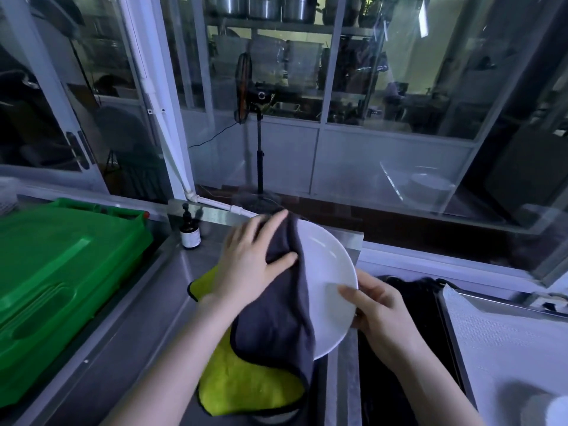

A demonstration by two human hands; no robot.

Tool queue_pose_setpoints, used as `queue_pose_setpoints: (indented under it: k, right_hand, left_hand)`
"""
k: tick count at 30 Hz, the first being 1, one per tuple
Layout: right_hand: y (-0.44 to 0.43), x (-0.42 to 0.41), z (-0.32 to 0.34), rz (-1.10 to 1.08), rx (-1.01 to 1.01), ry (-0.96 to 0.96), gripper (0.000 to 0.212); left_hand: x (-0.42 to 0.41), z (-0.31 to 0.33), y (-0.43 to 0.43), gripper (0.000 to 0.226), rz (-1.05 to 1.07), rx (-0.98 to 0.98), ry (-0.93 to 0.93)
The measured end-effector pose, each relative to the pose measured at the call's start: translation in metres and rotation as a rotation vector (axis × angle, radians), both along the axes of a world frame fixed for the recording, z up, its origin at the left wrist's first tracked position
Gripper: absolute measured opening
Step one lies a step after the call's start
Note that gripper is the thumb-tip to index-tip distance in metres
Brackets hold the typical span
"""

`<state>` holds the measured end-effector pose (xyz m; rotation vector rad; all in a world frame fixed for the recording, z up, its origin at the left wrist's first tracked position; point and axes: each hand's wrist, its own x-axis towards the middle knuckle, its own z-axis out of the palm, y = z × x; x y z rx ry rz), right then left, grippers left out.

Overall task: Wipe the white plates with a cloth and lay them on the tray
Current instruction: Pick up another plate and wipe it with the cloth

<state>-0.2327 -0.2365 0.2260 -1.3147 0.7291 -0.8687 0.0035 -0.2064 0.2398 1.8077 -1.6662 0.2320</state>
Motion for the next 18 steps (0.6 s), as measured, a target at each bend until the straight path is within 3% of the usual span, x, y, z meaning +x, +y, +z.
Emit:
queue_pose_setpoints:
  k: [3, 6, 8, 10, 15, 18]
  right_hand:
    - [-0.006, 0.002, 0.01, 0.03, -0.106, 0.077, 0.029]
    - [-0.009, 0.013, 0.017, -0.08, -0.168, 0.131, 0.022]
    - [-0.013, 0.021, 0.016, -0.19, -0.193, 0.213, 0.022]
    - [-0.015, 0.03, 0.015, -0.243, -0.281, 0.315, 0.034]
    - [-0.007, 0.052, 0.022, -0.183, -0.675, 0.541, 0.046]
    - [-0.008, 0.054, 0.026, -0.167, -0.704, 0.564, 0.044]
  left_hand:
    - [0.018, -0.001, 0.003, 0.046, -0.002, 0.079, 0.444]
    - [0.025, -0.008, 0.009, 0.032, -0.069, 0.055, 0.655]
    - [0.026, -0.009, 0.014, 0.03, -0.107, 0.038, 0.695]
    - [0.027, -0.005, 0.019, 0.03, -0.158, 0.041, 0.702]
    - [0.028, 0.002, 0.02, 0.033, -0.287, 0.19, 0.503]
    - [0.031, 0.0, 0.022, 0.024, -0.3, 0.214, 0.564]
